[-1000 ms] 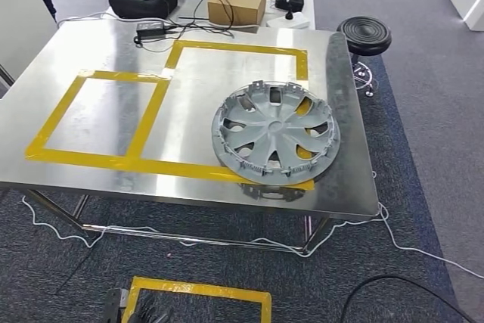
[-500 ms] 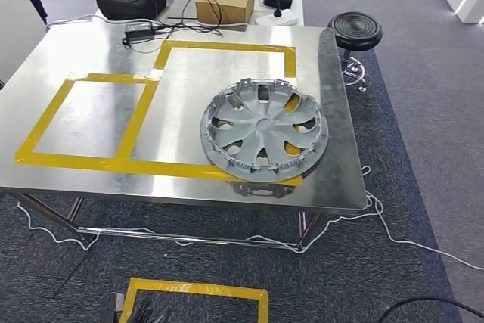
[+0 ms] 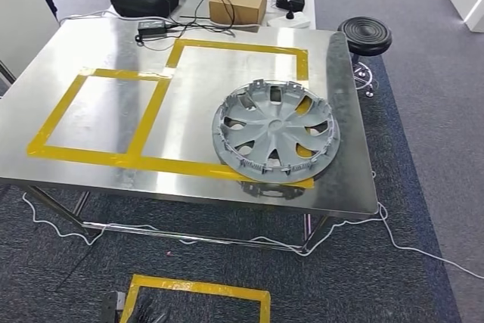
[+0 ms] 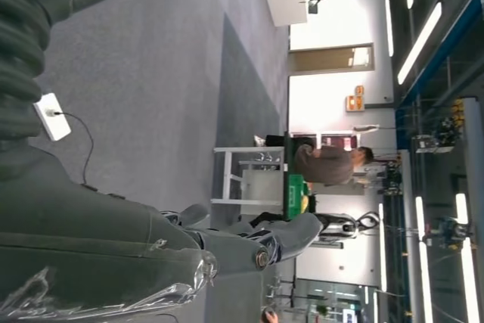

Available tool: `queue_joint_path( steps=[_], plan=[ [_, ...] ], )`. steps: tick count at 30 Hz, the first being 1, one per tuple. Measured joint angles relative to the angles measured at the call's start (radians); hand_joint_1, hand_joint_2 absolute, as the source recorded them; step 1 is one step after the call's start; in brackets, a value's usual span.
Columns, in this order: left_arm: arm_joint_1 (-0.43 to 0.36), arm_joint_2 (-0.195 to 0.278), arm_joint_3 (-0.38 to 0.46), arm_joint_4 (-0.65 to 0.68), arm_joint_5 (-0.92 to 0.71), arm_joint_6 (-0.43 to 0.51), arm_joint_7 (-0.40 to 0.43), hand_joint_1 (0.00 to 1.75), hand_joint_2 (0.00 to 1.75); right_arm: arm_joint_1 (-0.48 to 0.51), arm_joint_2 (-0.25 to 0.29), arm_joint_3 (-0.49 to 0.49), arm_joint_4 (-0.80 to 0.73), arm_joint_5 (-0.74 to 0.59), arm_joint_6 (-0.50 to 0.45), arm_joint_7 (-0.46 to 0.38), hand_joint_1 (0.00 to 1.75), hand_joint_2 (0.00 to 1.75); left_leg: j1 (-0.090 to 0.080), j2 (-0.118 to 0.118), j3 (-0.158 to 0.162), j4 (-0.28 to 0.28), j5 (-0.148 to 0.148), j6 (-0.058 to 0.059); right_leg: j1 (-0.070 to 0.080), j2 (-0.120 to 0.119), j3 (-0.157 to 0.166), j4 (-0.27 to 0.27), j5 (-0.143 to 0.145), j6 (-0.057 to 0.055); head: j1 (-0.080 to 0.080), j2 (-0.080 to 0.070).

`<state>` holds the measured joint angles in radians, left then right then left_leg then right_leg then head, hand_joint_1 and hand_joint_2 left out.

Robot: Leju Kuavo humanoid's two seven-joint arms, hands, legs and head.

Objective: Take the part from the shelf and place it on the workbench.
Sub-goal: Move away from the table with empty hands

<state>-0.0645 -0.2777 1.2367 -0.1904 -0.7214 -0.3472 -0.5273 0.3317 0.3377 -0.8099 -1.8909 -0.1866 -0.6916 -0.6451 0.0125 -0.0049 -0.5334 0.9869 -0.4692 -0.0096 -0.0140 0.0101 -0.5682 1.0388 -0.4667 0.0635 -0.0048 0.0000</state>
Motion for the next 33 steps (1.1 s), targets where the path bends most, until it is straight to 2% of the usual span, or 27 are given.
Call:
queue_joint_path(
  steps=[1, 3, 5, 6, 8, 9, 10, 11, 12, 14, 15, 17, 19, 20, 21, 22, 24, 25, 26, 27, 28, 30, 31, 33],
  plan=[
    [0.0, 0.0, 0.0, 0.0, 0.0, 0.0, 0.0, 0.0, 1.75, -0.001, 0.0, -0.003, 0.007, 0.003, 0.0, 0.002, 0.0, 1.75, -0.001, -0.001, 0.0, 0.0, 0.0, -0.006, 0.001, 0.001, 0.01, -0.021, 0.003, -0.006, 0.0, 0.0],
    [0.0, 0.0, 0.0, -0.001, 0.001, 0.0, 0.0, 0.0, 1.75, -0.017, 0.0, -0.02, 0.038, 0.034, 0.0, 0.02, 0.0, 1.75, 0.0, -0.001, -0.001, -0.004, 0.003, -0.018, 0.005, 0.003, 0.008, -0.022, 0.005, -0.022, 0.0, 0.0],
    [-0.002, -0.002, 0.002, -0.001, 0.006, 0.0, 0.0, 0.0, 1.75, -0.064, 0.002, -0.065, 0.13, 0.098, 0.0, 0.019, 0.0, 1.75, 0.002, -0.001, -0.009, 0.014, -0.013, -0.028, 0.005, 0.003, 0.007, -0.027, 0.011, -0.037, -0.002, 0.0],
    [-0.003, -0.003, 0.003, -0.001, 0.008, 0.0, 0.0, 0.0, 1.75, -0.091, 0.002, -0.098, 0.196, 0.123, -0.001, 0.002, 0.0, 1.75, 0.002, 0.0, -0.027, 0.051, -0.038, -0.031, 0.003, 0.002, 0.006, -0.03, 0.014, -0.043, -0.004, 0.0],
    [-0.003, -0.004, 0.006, -0.001, 0.012, 0.0, 0.0, 0.0, 1.75, -0.136, 0.002, -0.162, 0.339, 0.158, -0.001, -0.033, 0.0, 1.75, 0.001, 0.0, -0.09, 0.18, -0.105, -0.034, 0.004, -0.002, 0.003, -0.031, 0.016, -0.049, -0.009, 0.0],
    [-0.002, -0.004, 0.009, -0.001, 0.012, 0.0, 0.0, 0.0, 1.75, -0.156, 0.002, -0.192, 0.412, 0.175, -0.001, -0.042, 0.0, 1.75, 0.001, 0.0, -0.122, 0.242, -0.129, -0.034, 0.004, -0.004, 0.001, -0.031, 0.016, -0.05, -0.011, 0.0],
    [0.0, -0.004, 0.011, -0.001, 0.013, 0.001, 0.0, 0.0, 1.75, -0.175, 0.002, -0.222, 0.484, 0.198, -0.002, -0.046, 0.0, 1.75, 0.0, 0.0, -0.14, 0.277, -0.134, -0.034, 0.005, -0.005, 0.0, -0.031, 0.016, -0.051, -0.012, 0.0],
    [0.002, -0.004, 0.013, -0.001, 0.014, 0.001, 0.001, 0.0, 1.75, -0.194, 0.002, -0.252, 0.551, 0.223, -0.002, -0.047, 0.0, 1.75, -0.001, 0.0, -0.141, 0.275, -0.118, -0.032, 0.005, -0.005, 0.0, -0.031, 0.017, -0.051, -0.013, 0.0],
    [0.003, -0.004, 0.014, -0.001, 0.015, 0.001, 0.001, 0.0, 1.75, -0.21, 0.001, -0.281, 0.611, 0.246, -0.002, -0.047, 0.0, 1.75, -0.002, 0.0, -0.121, 0.234, -0.086, -0.029, 0.005, -0.005, 0.001, -0.031, 0.017, -0.051, -0.014, 0.0],
    [0.002, -0.003, 0.016, -0.002, 0.016, 0.001, 0.002, 0.0, 1.75, -0.236, 0.001, -0.329, 0.706, 0.278, -0.002, -0.048, 0.0, 1.75, -0.005, 0.0, -0.053, 0.098, -0.018, -0.02, 0.007, -0.004, 0.003, -0.029, 0.015, -0.047, -0.016, 0.0],
    [0.001, -0.004, 0.016, -0.002, 0.017, 0.001, 0.002, 0.0, 1.75, -0.247, 0.001, -0.347, 0.742, 0.285, -0.002, -0.049, 0.0, 1.75, -0.006, 0.0, -0.026, 0.042, 0.0, -0.016, 0.009, -0.003, 0.002, -0.027, 0.015, -0.043, -0.017, 0.0],
    [0.0, -0.004, 0.016, -0.003, 0.017, 0.001, 0.002, 0.0, 1.75, -0.266, 0.001, -0.376, 0.798, 0.289, -0.002, -0.049, 0.0, 1.75, -0.009, 0.0, -0.008, -0.004, 0.005, -0.009, 0.011, -0.002, -0.002, -0.027, 0.017, -0.031, -0.018, 0.0],
    [0.001, -0.005, 0.017, -0.004, 0.018, 0.001, 0.003, 0.0, 1.75, -0.279, 0.001, -0.396, 0.836, 0.292, -0.002, -0.049, 0.0, 1.75, -0.009, 0.0, -0.01, -0.009, 0.009, 0.001, 0.007, -0.002, -0.004, -0.029, 0.018, -0.019, -0.018, 0.0],
    [0.002, -0.006, 0.017, -0.004, 0.018, 0.001, 0.003, 0.0, 1.75, -0.285, 0.001, -0.405, 0.852, 0.301, -0.002, -0.048, 0.0, 1.75, -0.007, 0.001, -0.009, -0.011, 0.012, 0.007, 0.006, -0.002, -0.009, -0.018, 0.009, -0.013, -0.016, 0.0],
    [0.002, -0.006, 0.017, -0.004, 0.019, 0.001, 0.003, 0.0, 1.75, -0.292, 0.002, -0.415, 0.87, 0.319, -0.002, -0.043, 0.0, 1.75, -0.005, 0.001, -0.008, -0.013, 0.014, 0.011, 0.005, -0.003, -0.024, 0.014, -0.012, -0.008, -0.013, 0.0],
    [0.002, -0.006, 0.018, -0.005, 0.019, 0.001, 0.003, 0.0, 1.75, -0.3, 0.002, -0.427, 0.891, 0.349, -0.002, -0.03, 0.0, 1.75, -0.003, 0.002, -0.008, -0.014, 0.015, 0.013, 0.004, -0.003, -0.051, 0.07, -0.042, -0.003, -0.009, 0.0],
    [0.002, -0.006, 0.021, -0.005, 0.021, -0.001, 0.003, 0.0, 1.75, -0.311, 0.004, -0.443, 0.944, 0.418, -0.002, 0.035, 0.0, 1.75, -0.003, 0.004, -0.008, -0.014, 0.014, 0.014, 0.003, -0.003, -0.118, 0.212, -0.104, 0.004, -0.004, 0.0],
    [0.002, -0.006, 0.024, -0.005, 0.022, -0.003, 0.003, 0.0, 1.75, -0.31, 0.004, -0.44, 0.973, 0.441, 0.0, 0.093, 0.0, 1.75, -0.003, 0.004, -0.008, -0.014, 0.014, 0.014, 0.002, -0.003, -0.139, 0.258, -0.116, 0.007, -0.003, 0.0],
    [0.002, -0.006, 0.027, -0.005, 0.023, -0.005, 0.003, 0.0, 1.75, -0.302, 0.005, -0.424, 0.999, 0.452, 0.009, 0.167, 0.0, 1.75, -0.003, 0.003, -0.006, -0.014, 0.014, 0.014, 0.001, -0.003, -0.141, 0.264, -0.107, 0.007, -0.002, 0.0],
    [0.002, -0.006, 0.029, -0.005, 0.025, -0.007, 0.003, 0.0, 1.75, -0.288, 0.005, -0.394, 1.021, 0.458, 0.026, 0.254, 0.0, 1.75, -0.002, 0.001, -0.004, -0.013, 0.013, 0.013, 0.0, -0.003, -0.122, 0.226, -0.081, 0.007, -0.002, 0.0],
    [0.003, -0.007, 0.031, -0.005, 0.026, -0.008, 0.003, 0.0, 1.75, -0.271, 0.003, -0.354, 1.04, 0.463, 0.05, 0.34, 0.0, 1.75, -0.002, 0.0, -0.001, -0.013, 0.011, 0.01, -0.001, -0.004, -0.086, 0.157, -0.045, 0.007, -0.001, 0.0],
    [0.004, -0.007, 0.033, -0.005, 0.027, -0.009, 0.007, 0.0, 1.75, -0.243, 0.0, -0.262, 1.075, 0.486, 0.111, 0.474, 0.0, 1.75, -0.005, -0.002, 0.004, -0.012, 0.007, 0.0, -0.002, -0.003, -0.016, 0.021, 0.001, 0.001, 0.001, 0.0],
    [0.003, -0.006, 0.033, -0.005, 0.026, -0.009, 0.01, 0.0, 1.75, -0.234, -0.001, -0.223, 1.093, 0.507, 0.146, 0.515, 0.0, 1.75, -0.007, -0.002, 0.005, -0.012, 0.005, -0.006, -0.002, -0.001, 0.002, -0.014, 0.009, -0.005, 0.001, 0.0],
    [0.002, -0.006, 0.034, -0.006, 0.022, -0.01, 0.015, 0.0, 1.75, -0.22, -0.003, -0.165, 1.131, 0.566, 0.236, 0.573, 0.0, 1.75, -0.007, -0.002, 0.004, -0.014, 0.006, -0.017, 0.002, 0.002, 0.006, -0.023, 0.008, -0.022, -0.002, 0.0]
  ],
)
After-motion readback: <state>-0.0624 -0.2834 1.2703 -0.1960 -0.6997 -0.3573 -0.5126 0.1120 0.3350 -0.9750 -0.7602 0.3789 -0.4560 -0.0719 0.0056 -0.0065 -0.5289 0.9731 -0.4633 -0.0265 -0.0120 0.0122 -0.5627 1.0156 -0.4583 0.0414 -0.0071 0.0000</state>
